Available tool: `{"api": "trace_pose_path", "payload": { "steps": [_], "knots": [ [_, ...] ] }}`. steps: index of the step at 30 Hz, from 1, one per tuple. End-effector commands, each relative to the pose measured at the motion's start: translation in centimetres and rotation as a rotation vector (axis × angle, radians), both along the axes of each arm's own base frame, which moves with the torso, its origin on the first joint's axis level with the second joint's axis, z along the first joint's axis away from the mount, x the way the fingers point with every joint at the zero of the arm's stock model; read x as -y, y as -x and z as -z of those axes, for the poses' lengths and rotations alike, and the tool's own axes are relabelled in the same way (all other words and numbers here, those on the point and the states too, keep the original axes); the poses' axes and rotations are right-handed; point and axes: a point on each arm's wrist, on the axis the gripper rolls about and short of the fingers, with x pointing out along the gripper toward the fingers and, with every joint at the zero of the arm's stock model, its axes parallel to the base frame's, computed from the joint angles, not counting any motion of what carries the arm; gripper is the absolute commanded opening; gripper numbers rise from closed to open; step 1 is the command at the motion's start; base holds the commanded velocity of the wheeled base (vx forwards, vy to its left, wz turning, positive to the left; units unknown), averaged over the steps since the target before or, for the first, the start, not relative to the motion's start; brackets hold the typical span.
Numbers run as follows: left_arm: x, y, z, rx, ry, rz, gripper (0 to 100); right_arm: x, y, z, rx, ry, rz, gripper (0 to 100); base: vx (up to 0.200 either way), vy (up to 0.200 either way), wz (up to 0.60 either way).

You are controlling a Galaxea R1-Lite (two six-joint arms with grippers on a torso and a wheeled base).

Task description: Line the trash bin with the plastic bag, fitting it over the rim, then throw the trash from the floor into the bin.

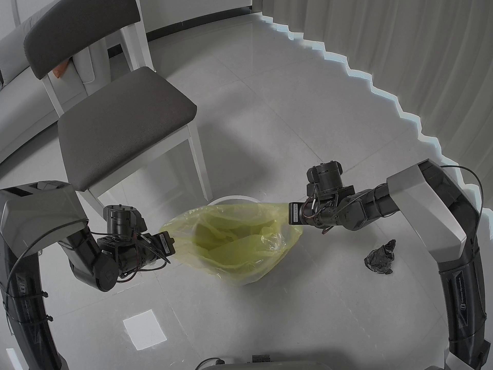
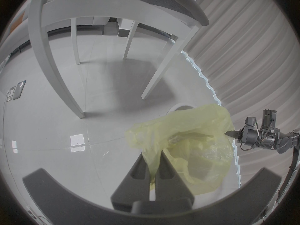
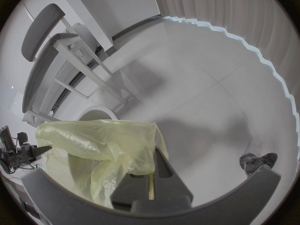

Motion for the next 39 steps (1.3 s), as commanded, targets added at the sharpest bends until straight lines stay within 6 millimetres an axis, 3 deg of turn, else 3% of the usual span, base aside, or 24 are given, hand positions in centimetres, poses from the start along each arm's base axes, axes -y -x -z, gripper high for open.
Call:
{"api": "trace_pose_path", "payload": {
  "steps": [1, 12, 13, 19, 24, 27, 32, 39],
  "knots": [
    [-0.2, 0.7, -0.3, -0.006, -0.004, -0.001, 0, 0.4, 0.5, -0.7, -0.008, 0.006, 0.0, 0, 0.0, 0.0, 0.0],
    [0.3, 1.3, -0.2, -0.005, 0.0, 0.026, 0, 0.8, 1.3, 0.4, -0.051, 0.03, -0.004, 0, 0.0, 0.0, 0.0],
    [0.4, 1.3, -0.3, 0.005, 0.002, 0.027, 0, 0.8, 1.4, 0.3, -0.049, 0.034, -0.008, 100, 0.0, 0.0, 0.0],
    [0.7, 1.8, -0.2, 0.002, 0.0, 0.039, 0, 1.0, 1.9, 0.2, -0.053, 0.047, -0.013, 100, 0.0, 0.0, 0.0],
    [0.8, 1.6, 0.0, -0.002, -0.001, 0.038, 0, 1.5, 2.6, -3.1, -0.006, 0.029, -0.008, 100, 0.0, 0.0, 0.0],
    [0.7, 1.5, 0.0, 0.003, 0.0, 0.037, 0, 1.3, 2.7, -4.0, 0.012, 0.022, -0.015, 100, 0.0, 0.0, 0.0],
    [0.7, 0.6, 0.4, 0.009, 0.002, 0.031, 0, -0.5, 3.7, -5.6, 0.063, 0.031, -0.08, 100, 0.0, 0.0, 0.0],
    [0.9, -0.3, 0.9, 0.015, 0.002, 0.026, 0, -3.5, 4.8, -5.9, 0.108, 0.061, -0.187, 100, 0.0, 0.0, 0.0]
  ]
}}
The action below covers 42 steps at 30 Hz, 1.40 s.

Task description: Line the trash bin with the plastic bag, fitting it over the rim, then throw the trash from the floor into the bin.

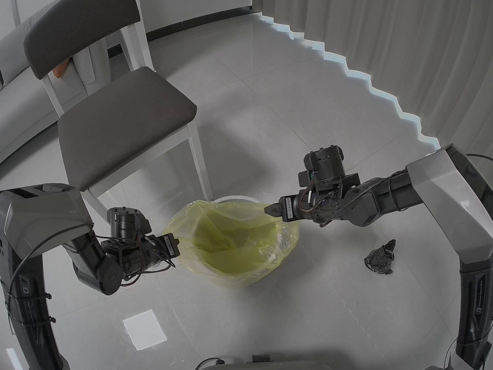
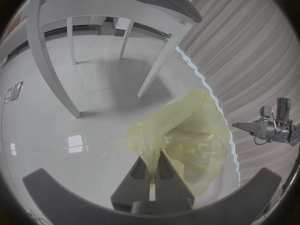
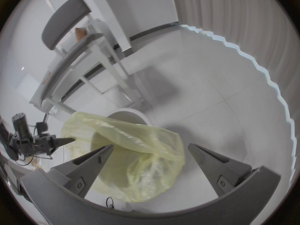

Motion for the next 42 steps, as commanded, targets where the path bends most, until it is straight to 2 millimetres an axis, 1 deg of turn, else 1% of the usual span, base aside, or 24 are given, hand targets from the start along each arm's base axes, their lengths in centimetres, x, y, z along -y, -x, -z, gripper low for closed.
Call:
{"api": "trace_pose_path", "payload": {
  "steps": [1, 6, 7, 10, 11, 13, 19, 24, 31, 34, 39, 40, 42],
  "knots": [
    [0.2, -0.7, 0.6, -0.001, 0.0, -0.002, 0, -2.0, 0.8, -0.7, 0.036, 0.007, -0.065, 100, 0.0, 0.0, 0.0],
    [0.1, -0.3, 0.5, 0.015, 0.006, 0.004, 0, -3.3, 1.1, -0.6, 0.076, 0.043, -0.131, 100, 0.0, 0.0, 0.0],
    [0.1, -0.2, 0.5, 0.021, 0.007, 0.004, 100, -3.4, 1.0, -0.6, 0.088, 0.046, -0.138, 100, 0.0, 0.0, 0.0],
    [0.0, -0.2, 0.6, 0.03, 0.009, 0.003, 100, -3.6, 0.6, -0.3, 0.126, 0.05, -0.151, 100, 0.0, 0.0, 0.0],
    [0.0, 0.0, 0.7, 0.03, 0.009, 0.003, 100, -3.8, 0.0, 0.0, 0.176, 0.054, -0.166, 100, 0.0, 0.0, 0.0],
    [-0.1, 0.2, 0.6, 0.027, 0.008, 0.001, 100, -3.9, -0.3, 0.1, 0.215, 0.049, -0.194, 100, 0.0, 0.0, 0.0],
    [-0.5, 0.7, 0.2, 0.028, 0.006, -0.006, 100, -4.7, -0.8, 0.7, 0.234, 0.049, -0.238, 100, 0.0, 0.0, 0.0],
    [-0.9, 1.3, -0.3, 0.028, 0.007, -0.012, 100, -5.7, -1.7, 2.0, 0.254, 0.068, -0.26, 100, 0.0, 0.0, 0.0],
    [-1.2, 1.8, -0.7, 0.034, 0.008, -0.02, 100, -6.7, -1.9, 2.8, 0.266, 0.073, -0.28, 100, 0.0, 0.0, 0.0],
    [-1.3, 2.0, -0.8, 0.047, 0.011, -0.021, 100, -6.7, -1.9, 2.9, 0.261, 0.074, -0.279, 100, 0.0, 0.0, 0.0],
    [-1.4, 2.2, -0.6, 0.054, 0.013, -0.02, 100, -6.7, -2.0, 3.7, 0.246, 0.081, -0.281, 100, 0.0, 0.0, 0.0],
    [-1.3, 2.3, -0.5, 0.053, 0.013, -0.018, 100, -6.8, -2.1, 4.1, 0.24, 0.084, -0.282, 100, 0.0, 0.0, 0.0],
    [-1.4, 2.2, -0.5, 0.053, 0.013, -0.02, 100, -6.8, -2.1, 4.2, 0.24, 0.084, -0.282, 100, 0.0, 0.0, 0.0]
  ]
}}
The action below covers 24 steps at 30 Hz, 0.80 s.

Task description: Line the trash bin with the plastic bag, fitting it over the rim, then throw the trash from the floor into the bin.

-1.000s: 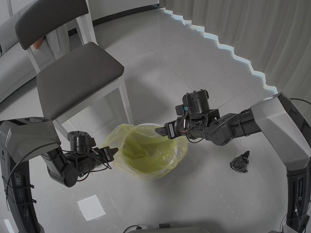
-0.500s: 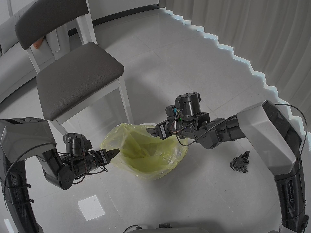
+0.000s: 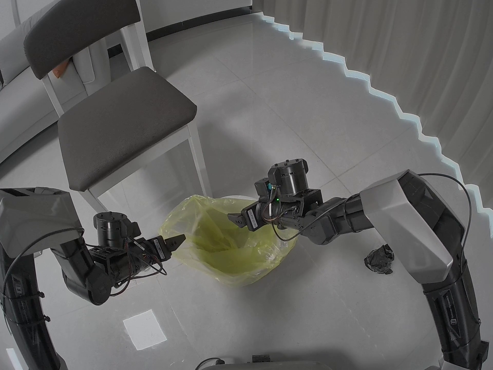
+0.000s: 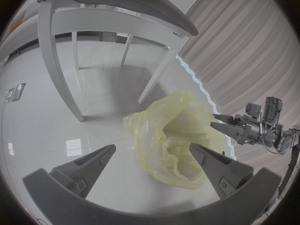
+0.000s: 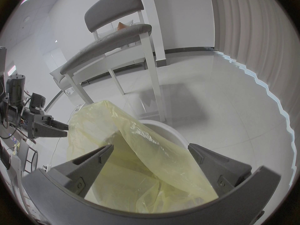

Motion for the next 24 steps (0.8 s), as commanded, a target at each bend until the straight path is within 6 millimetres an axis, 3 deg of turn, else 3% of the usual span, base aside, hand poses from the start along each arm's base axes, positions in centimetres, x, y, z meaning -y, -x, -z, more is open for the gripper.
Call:
{"api": "trace_pose_path", "payload": {
  "steps": [1, 3, 4, 17, 24],
  "knots": [
    [0.0, 0.1, 0.1, -0.004, -0.001, 0.001, 100, -0.3, -0.4, 1.1, -0.007, 0.005, 0.001, 100, 0.0, 0.0, 0.0],
    [0.0, 0.2, 0.1, -0.005, -0.001, 0.001, 100, -0.3, -0.6, 1.3, -0.005, 0.006, 0.003, 100, 0.0, 0.0, 0.0],
    [0.0, 0.2, 0.1, -0.005, -0.001, 0.0, 100, -0.3, -0.6, 1.4, -0.006, 0.007, 0.003, 0, 0.0, 0.0, 0.0],
    [-0.2, 0.3, 0.2, -0.01, -0.001, -0.006, 100, -0.3, -0.7, 1.3, -0.003, 0.011, 0.02, 0, 0.0, 0.0, 0.0],
    [-0.5, 0.5, 0.4, 0.004, 0.006, -0.006, 100, 0.2, -1.0, -2.0, 0.061, -0.023, 0.048, 0, 0.0, 0.0, 0.0]
  ]
}}
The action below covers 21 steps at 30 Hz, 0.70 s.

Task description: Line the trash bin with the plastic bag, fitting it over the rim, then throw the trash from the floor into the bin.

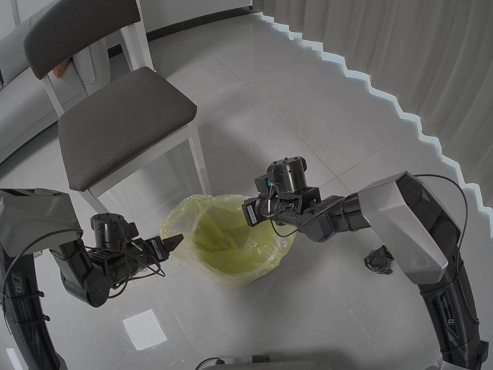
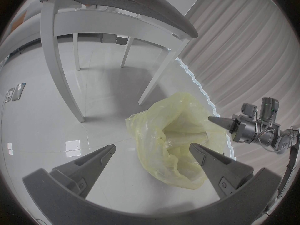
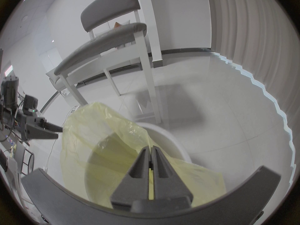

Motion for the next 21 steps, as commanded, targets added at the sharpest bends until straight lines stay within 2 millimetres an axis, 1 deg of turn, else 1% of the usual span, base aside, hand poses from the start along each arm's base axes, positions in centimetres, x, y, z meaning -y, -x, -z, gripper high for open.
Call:
{"api": "trace_pose_path", "payload": {
  "steps": [1, 3, 7, 11, 14, 16, 17, 18, 21],
  "knots": [
    [-0.2, 0.3, 0.3, -0.011, -0.001, -0.003, 100, 0.5, -0.3, -2.4, 0.048, -0.028, 0.013, 0, 0.0, 0.0, 0.0],
    [-0.2, 0.5, 0.4, -0.011, -0.001, -0.003, 100, 0.7, -0.7, -3.0, 0.065, -0.038, 0.02, 0, 0.0, 0.0, 0.0],
    [-0.3, 0.6, 0.4, -0.004, 0.002, -0.003, 100, 0.9, -1.3, -3.5, 0.085, -0.055, 0.029, 0, 0.0, 0.0, 0.0],
    [-0.3, 0.5, 0.3, -0.002, 0.003, -0.003, 100, 0.7, -1.7, -2.6, 0.081, -0.053, 0.031, 0, 0.0, 0.0, 0.0],
    [-0.2, 0.5, 0.5, -0.006, 0.003, -0.003, 100, 0.2, -2.4, -0.9, 0.076, -0.052, 0.03, 0, 0.0, 0.0, 0.0],
    [-0.3, 0.5, 0.7, -0.011, 0.004, -0.005, 100, 0.0, -2.6, -0.3, 0.072, -0.049, 0.03, 0, 0.0, 0.0, 0.0],
    [-0.2, 0.4, 0.7, -0.012, 0.006, -0.006, 100, 0.0, -2.7, 1.0, 0.055, -0.039, 0.03, 0, 0.0, 0.0, 0.0],
    [-0.2, 0.3, 0.9, -0.015, 0.006, -0.008, 100, 0.0, -2.8, 1.8, 0.043, -0.032, 0.033, 0, 0.0, 0.0, 0.0],
    [-0.4, 0.2, 1.2, -0.023, 0.005, -0.014, 100, 0.1, -3.0, 3.6, 0.018, -0.016, 0.036, 0, 0.0, 0.0, 0.0]
  ]
}}
